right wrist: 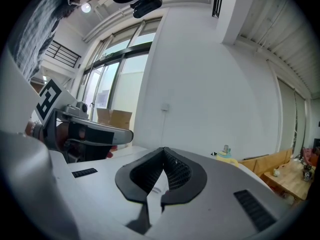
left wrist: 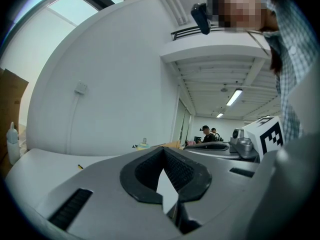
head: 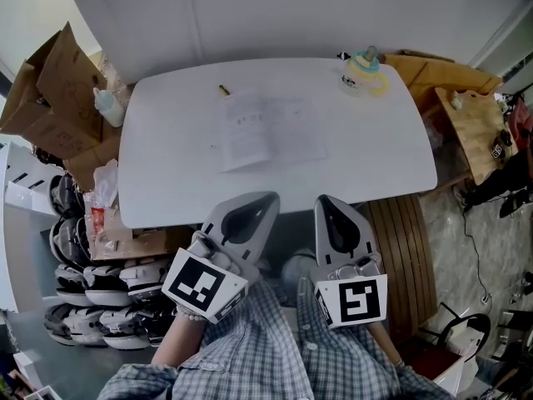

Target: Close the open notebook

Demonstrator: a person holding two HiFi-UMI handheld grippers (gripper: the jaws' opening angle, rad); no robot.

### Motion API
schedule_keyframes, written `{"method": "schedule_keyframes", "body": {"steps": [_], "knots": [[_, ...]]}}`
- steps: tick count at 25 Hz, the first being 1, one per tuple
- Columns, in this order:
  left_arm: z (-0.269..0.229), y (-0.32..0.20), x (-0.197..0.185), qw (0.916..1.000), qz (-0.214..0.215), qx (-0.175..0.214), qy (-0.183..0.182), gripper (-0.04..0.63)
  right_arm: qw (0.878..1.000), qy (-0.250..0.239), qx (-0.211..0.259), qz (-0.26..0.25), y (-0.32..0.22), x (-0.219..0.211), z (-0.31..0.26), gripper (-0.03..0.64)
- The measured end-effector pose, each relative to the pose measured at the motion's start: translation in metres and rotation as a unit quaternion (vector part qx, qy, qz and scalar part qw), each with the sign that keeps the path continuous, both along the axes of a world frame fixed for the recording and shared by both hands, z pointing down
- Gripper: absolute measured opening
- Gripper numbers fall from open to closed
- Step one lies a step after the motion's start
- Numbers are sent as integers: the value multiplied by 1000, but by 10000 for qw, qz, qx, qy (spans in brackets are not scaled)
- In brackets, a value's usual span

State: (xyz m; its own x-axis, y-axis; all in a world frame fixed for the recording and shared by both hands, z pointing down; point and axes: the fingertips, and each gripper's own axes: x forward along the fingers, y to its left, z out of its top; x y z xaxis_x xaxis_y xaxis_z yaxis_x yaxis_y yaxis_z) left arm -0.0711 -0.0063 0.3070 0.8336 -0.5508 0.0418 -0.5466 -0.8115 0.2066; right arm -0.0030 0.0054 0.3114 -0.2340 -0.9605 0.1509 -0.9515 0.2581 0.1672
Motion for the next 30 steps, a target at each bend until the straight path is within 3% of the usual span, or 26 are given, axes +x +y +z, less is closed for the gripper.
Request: {"method": "schedule_keyframes", "body": {"steps": [10,22,30], "knots": [[2,-10,8,9999,-134,-83,21,-2,10000,-2,-39,-42,-9,13,1,12],[12,-47,1,9948,-865,-493,214,-2,9989,57,-125,-438,-48,23,4,12],[18,-72,6,9911,-1038,-761,348,-2,9980,85,-206,-587,-74,34,4,12]]}}
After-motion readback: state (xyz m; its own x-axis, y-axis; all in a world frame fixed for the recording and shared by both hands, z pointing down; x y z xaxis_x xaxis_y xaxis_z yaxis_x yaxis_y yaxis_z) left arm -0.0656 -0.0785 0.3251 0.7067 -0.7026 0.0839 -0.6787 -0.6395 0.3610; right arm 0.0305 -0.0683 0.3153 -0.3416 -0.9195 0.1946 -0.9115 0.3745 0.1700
